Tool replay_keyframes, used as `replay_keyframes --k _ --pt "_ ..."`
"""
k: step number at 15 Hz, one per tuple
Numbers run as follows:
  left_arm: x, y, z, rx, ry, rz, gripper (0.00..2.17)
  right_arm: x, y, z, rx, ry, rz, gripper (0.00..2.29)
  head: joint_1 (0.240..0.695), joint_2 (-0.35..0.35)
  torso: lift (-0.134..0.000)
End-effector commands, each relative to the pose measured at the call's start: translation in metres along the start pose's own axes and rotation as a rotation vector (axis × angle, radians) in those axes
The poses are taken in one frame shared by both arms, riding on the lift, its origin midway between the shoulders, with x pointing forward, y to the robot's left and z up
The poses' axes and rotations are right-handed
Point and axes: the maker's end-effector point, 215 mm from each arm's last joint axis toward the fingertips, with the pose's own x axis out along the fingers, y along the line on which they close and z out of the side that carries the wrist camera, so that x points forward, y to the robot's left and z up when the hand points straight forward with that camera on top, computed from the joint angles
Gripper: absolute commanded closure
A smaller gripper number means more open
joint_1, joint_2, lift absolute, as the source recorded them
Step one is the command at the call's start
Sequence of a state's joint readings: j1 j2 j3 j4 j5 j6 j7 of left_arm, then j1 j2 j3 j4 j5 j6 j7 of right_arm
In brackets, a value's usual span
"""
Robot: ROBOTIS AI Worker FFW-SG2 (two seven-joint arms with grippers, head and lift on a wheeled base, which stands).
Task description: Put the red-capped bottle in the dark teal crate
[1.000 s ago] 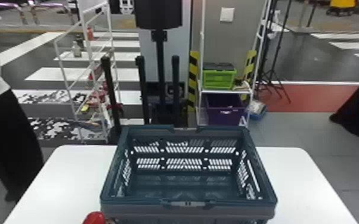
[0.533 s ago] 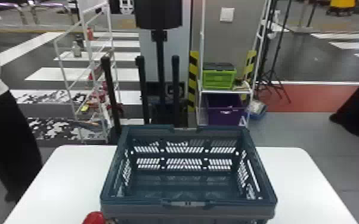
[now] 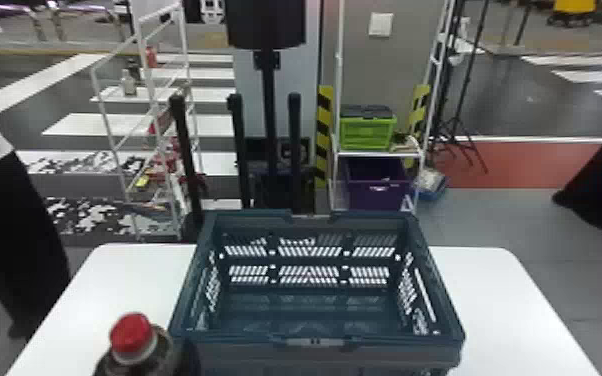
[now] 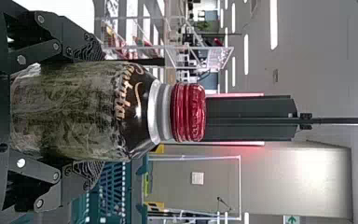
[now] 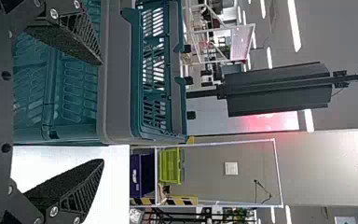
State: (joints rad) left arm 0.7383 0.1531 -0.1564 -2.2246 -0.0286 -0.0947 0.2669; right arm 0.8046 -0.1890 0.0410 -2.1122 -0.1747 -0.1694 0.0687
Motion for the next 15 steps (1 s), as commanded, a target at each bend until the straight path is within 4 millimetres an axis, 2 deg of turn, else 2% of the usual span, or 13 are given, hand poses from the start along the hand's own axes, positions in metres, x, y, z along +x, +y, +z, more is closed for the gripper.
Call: replay_keyframes --k 1,4,6,7,9,12,15 --pt "0.020 0.021 0.025 0.048 0.017 0.022 2.15 0.000 -0.001 0.000 0.000 0.001 0.000 0.15 0.499 0.000 0.000" --pt "0.054 0.039 0.031 0.114 0.159 -0.005 2.15 0.000 -0.001 0.000 0.000 0.001 0.000 0.15 0.499 0.000 0.000" --pt "0.070 0.044 0.019 0.148 0.293 -0.043 2.15 -0.001 -0.002 0.000 -0.002 0.002 -0.002 0.15 0.499 0.000 0.000" --pt "0.077 0.043 0.019 0.162 0.335 -0.068 2.15 -0.001 -0.002 0.000 -0.002 0.002 -0.002 0.15 0.499 0.000 0.000" --pt "0.086 0.035 0.007 0.172 0.460 -0.139 2.15 -0.001 -0.004 -0.001 -0.002 0.003 -0.007 0.15 0.499 0.000 0.000" --pt "0.111 0.022 0.006 0.221 0.517 -0.217 2.15 -0.002 -0.006 -0.003 0.000 0.007 -0.015 0.15 0.499 0.000 0.000" --pt "0.129 -0.006 0.009 0.258 0.565 -0.347 2.15 -0.004 -0.010 -0.006 -0.002 0.012 -0.021 0.15 0.499 0.000 0.000"
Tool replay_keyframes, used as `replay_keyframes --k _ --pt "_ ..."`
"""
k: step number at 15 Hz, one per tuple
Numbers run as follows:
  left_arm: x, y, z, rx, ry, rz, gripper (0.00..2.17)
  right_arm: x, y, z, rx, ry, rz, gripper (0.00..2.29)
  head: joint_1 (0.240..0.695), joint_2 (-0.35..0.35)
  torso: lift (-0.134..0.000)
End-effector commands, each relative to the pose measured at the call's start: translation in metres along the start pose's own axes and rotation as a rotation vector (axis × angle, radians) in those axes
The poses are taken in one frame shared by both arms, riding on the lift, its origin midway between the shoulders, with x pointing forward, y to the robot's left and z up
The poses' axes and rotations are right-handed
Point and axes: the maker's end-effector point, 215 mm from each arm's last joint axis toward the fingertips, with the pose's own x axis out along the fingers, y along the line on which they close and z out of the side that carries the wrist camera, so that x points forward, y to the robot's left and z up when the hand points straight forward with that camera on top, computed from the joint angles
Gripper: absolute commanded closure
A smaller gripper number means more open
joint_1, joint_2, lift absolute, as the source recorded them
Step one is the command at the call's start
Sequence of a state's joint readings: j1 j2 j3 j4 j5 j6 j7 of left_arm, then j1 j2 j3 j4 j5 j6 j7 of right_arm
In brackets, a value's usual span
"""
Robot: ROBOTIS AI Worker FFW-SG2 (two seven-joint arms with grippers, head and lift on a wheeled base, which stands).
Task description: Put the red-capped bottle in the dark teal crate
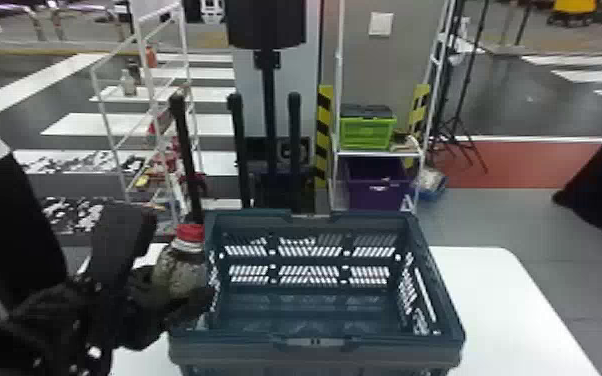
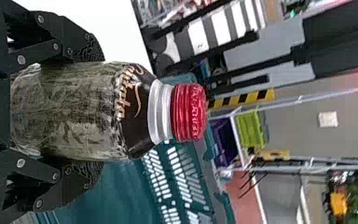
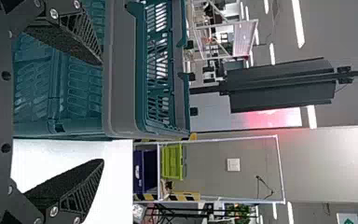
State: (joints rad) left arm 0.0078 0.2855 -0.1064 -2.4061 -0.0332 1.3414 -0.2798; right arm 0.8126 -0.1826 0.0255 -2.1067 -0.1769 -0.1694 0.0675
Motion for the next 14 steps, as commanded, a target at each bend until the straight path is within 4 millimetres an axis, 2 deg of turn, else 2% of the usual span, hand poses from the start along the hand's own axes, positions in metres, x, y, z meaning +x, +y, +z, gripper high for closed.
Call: replay_keyframes --k 1,3,5,7,9,14 --pt "0.017 -0.008 0.020 0.067 0.014 -0.038 2.15 -0.001 -0.002 -0.002 0.000 0.002 -0.005 0.15 0.499 0.000 0.000" --pt "0.033 -0.031 0.040 0.126 0.016 -0.109 2.15 -0.002 -0.004 -0.003 0.003 -0.003 -0.012 0.15 0.499 0.000 0.000" --pt "0.047 -0.051 0.051 0.168 0.034 -0.175 2.15 -0.005 -0.007 -0.004 0.003 -0.007 -0.020 0.15 0.499 0.000 0.000" --pt "0.065 -0.075 0.054 0.221 0.080 -0.262 2.15 -0.009 -0.012 -0.004 0.003 -0.012 -0.033 0.15 0.499 0.000 0.000" --pt "0.091 -0.096 0.044 0.287 0.158 -0.336 2.15 -0.012 -0.017 -0.002 0.005 -0.025 -0.045 0.15 0.499 0.000 0.000" --pt "0.148 -0.128 0.045 0.383 0.179 -0.446 2.15 -0.015 -0.019 0.000 0.009 -0.044 -0.054 0.15 0.499 0.000 0.000"
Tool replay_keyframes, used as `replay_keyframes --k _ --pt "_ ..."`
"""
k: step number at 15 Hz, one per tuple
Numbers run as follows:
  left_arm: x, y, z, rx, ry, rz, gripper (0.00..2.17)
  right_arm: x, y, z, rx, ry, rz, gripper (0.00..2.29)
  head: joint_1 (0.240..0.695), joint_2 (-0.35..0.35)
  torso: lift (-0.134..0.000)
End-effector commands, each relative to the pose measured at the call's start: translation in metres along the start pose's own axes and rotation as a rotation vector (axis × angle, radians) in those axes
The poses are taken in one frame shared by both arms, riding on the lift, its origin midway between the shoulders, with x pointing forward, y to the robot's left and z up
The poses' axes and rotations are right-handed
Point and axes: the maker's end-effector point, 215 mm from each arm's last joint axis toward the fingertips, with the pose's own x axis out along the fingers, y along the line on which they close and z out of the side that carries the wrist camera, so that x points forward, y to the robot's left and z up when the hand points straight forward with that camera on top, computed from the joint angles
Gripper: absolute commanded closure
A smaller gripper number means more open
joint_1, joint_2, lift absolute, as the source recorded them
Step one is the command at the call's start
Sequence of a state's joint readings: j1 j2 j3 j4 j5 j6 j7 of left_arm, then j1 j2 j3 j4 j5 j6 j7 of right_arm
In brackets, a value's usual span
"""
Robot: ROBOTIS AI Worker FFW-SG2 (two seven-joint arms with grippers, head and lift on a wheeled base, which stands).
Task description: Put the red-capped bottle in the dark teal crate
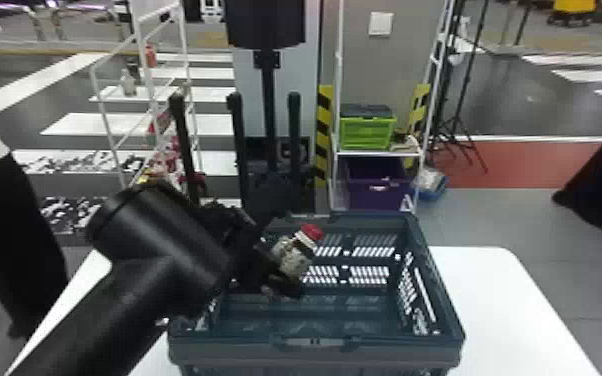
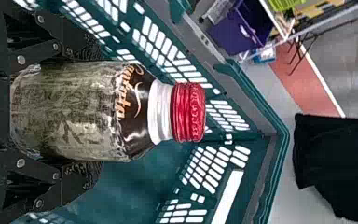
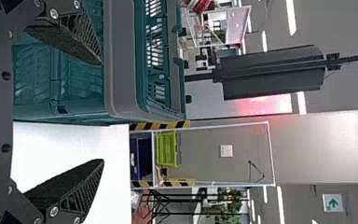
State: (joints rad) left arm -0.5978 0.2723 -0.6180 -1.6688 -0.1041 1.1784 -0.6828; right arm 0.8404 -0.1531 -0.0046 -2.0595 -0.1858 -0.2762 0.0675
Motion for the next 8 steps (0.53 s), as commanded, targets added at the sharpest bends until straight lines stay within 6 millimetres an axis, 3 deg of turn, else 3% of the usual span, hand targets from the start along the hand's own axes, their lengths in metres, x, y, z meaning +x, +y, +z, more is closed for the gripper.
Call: replay_keyframes --k 1,5,8 --pt "0.032 0.001 0.003 0.032 0.011 -0.043 2.15 0.000 0.000 0.001 0.002 -0.003 -0.002 0.15 0.499 0.000 0.000" --pt "0.078 -0.011 -0.008 0.093 0.043 -0.125 2.15 0.000 -0.001 0.001 0.003 -0.004 -0.006 0.15 0.499 0.000 0.000" --pt "0.098 -0.008 -0.017 0.163 0.066 -0.124 2.15 0.000 -0.002 0.001 0.004 -0.004 -0.008 0.15 0.499 0.000 0.000"
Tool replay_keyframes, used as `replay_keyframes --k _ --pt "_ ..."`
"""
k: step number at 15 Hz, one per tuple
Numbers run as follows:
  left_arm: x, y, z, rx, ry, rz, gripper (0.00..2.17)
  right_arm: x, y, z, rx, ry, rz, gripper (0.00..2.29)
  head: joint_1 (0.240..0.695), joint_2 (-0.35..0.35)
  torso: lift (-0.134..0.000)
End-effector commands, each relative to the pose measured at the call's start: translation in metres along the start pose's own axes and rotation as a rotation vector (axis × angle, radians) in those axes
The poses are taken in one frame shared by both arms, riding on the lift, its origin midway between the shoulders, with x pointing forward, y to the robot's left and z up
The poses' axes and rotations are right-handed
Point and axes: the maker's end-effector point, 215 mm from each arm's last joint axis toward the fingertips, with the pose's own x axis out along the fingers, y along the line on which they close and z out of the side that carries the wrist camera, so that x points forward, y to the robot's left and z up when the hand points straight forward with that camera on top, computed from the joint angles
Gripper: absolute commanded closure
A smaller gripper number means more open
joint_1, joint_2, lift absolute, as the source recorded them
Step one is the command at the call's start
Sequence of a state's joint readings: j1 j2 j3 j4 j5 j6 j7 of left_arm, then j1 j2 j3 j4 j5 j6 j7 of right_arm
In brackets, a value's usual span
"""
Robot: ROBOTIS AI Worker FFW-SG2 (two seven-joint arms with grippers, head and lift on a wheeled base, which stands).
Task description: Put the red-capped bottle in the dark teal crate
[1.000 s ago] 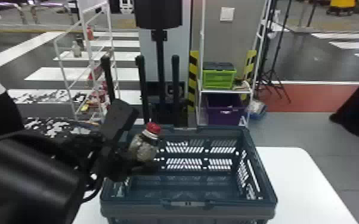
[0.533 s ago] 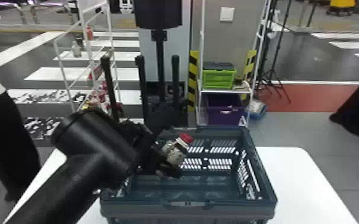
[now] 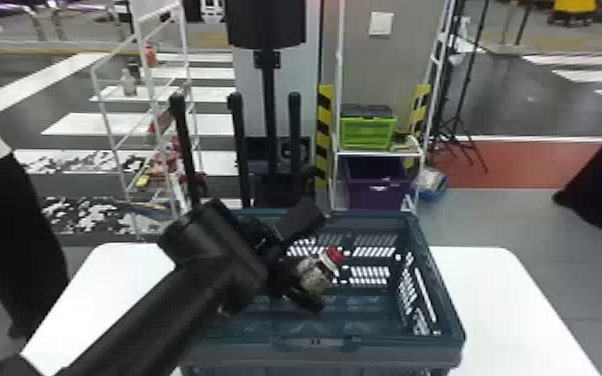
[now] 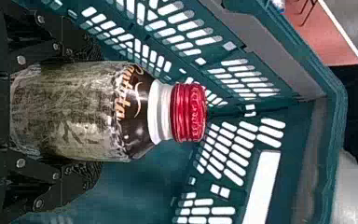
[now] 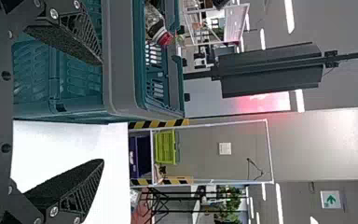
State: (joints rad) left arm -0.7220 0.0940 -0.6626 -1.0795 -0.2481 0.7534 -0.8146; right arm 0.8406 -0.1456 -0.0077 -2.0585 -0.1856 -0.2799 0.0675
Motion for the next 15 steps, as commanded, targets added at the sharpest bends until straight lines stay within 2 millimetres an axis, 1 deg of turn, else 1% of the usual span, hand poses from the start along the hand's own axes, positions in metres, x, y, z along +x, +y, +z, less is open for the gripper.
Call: replay_keyframes --k 1,2,4,9,10,11,12,13,14,15 --pt "0.015 -0.003 -0.013 0.064 0.048 -0.006 2.15 0.000 0.000 0.000 0.001 0.000 -0.001 0.15 0.499 0.000 0.000" --pt "0.020 -0.003 -0.023 0.072 0.076 -0.011 2.15 0.000 0.000 0.000 0.001 0.000 -0.001 0.15 0.499 0.000 0.000" --pt "0.025 -0.007 -0.031 0.098 0.092 -0.030 2.15 0.000 -0.001 0.000 0.001 -0.001 -0.003 0.15 0.499 0.000 0.000" --pt "0.027 -0.012 -0.031 0.109 0.098 -0.043 2.14 0.000 -0.001 0.000 0.001 -0.001 -0.004 0.15 0.499 0.000 0.000" --pt "0.027 -0.011 -0.032 0.109 0.099 -0.043 2.04 -0.001 -0.001 0.000 0.002 -0.002 -0.005 0.15 0.499 0.000 0.000" --pt "0.026 -0.012 -0.031 0.106 0.094 -0.045 1.72 -0.001 -0.001 0.000 0.002 -0.001 -0.005 0.15 0.499 0.000 0.000" --pt "0.027 -0.014 -0.029 0.108 0.091 -0.048 1.23 -0.002 -0.001 0.000 0.003 -0.003 -0.006 0.15 0.499 0.000 0.000" --pt "0.026 -0.015 -0.027 0.104 0.081 -0.050 0.49 -0.001 -0.001 0.001 0.002 -0.004 -0.006 0.15 0.499 0.000 0.000" --pt "0.025 -0.012 -0.027 0.101 0.078 -0.047 0.07 -0.001 -0.001 0.001 0.002 -0.004 -0.006 0.15 0.499 0.000 0.000" --pt "0.023 -0.010 -0.025 0.100 0.073 -0.040 0.01 -0.001 0.000 0.000 0.002 -0.001 -0.005 0.15 0.499 0.000 0.000"
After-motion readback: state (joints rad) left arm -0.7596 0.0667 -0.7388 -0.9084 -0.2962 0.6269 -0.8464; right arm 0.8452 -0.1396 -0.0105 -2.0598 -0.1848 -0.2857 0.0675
